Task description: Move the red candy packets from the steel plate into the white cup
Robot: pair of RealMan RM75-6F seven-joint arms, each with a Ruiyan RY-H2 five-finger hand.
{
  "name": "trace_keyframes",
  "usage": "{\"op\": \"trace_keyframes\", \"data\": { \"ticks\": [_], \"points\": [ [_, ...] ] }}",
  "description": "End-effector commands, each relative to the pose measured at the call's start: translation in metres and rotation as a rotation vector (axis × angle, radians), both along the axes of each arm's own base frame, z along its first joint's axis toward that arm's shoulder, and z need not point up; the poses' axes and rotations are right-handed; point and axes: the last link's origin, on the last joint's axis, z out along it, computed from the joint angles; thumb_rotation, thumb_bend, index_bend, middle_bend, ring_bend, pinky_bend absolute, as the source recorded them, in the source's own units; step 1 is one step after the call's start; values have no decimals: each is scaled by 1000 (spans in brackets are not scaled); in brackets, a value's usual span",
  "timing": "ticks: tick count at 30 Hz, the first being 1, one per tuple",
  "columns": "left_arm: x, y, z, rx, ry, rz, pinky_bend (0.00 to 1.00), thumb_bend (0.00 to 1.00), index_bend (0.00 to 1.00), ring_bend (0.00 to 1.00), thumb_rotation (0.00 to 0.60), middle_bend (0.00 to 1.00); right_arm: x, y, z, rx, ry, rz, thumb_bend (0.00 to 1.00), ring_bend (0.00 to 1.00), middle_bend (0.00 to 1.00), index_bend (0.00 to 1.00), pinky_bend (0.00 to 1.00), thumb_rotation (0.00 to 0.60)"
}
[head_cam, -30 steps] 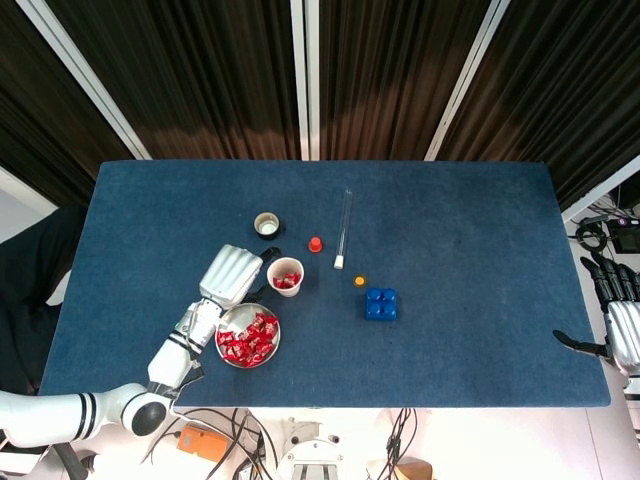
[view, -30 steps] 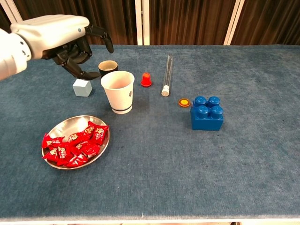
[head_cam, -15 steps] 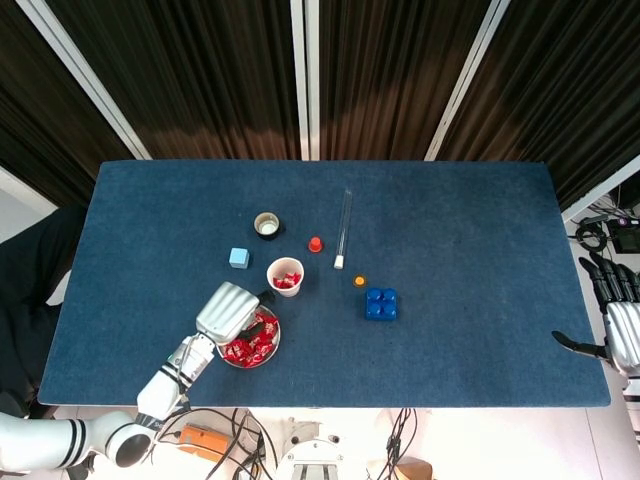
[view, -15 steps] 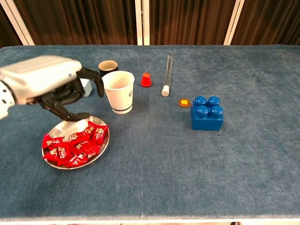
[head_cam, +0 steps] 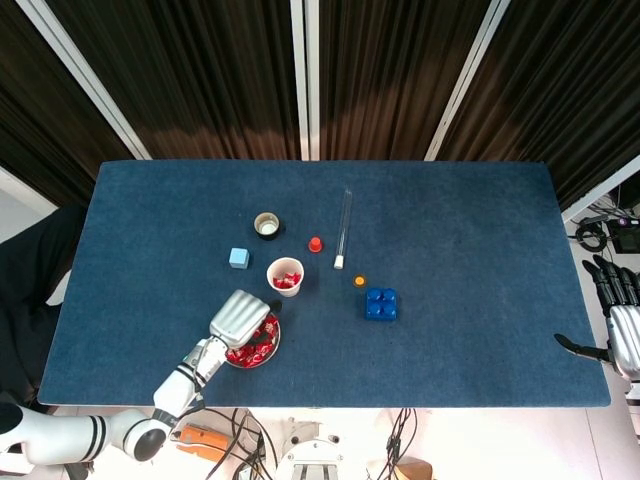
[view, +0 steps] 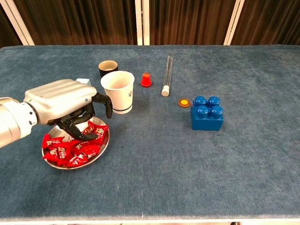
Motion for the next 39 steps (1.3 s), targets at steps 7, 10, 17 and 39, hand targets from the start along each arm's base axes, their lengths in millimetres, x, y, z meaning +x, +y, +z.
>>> {"op": "trace_keyframes", "data": {
  "ticks": [7,10,17,39],
  "points": [
    [-3,2,-4,-4,14,12,792,232,426,786,600,854,0,0,0,-1,2,-2,161,0,59,0,87,600],
    [-4,2,-5,7,28,4,792,233,434,786,600,854,0,0,0,0,1,-4,160,0,59,0,87,600],
    [-6,2,-4,20,49,11,792,232,438,786,600,854,0,1,-1,1,2,-8,160,0,59,0,87,600],
    [-15,8,-6,27,97,39,792,349,572,786,600,854,1,2,-1,-2,3,-3,160,0,59,0,87,600]
  ]
}}
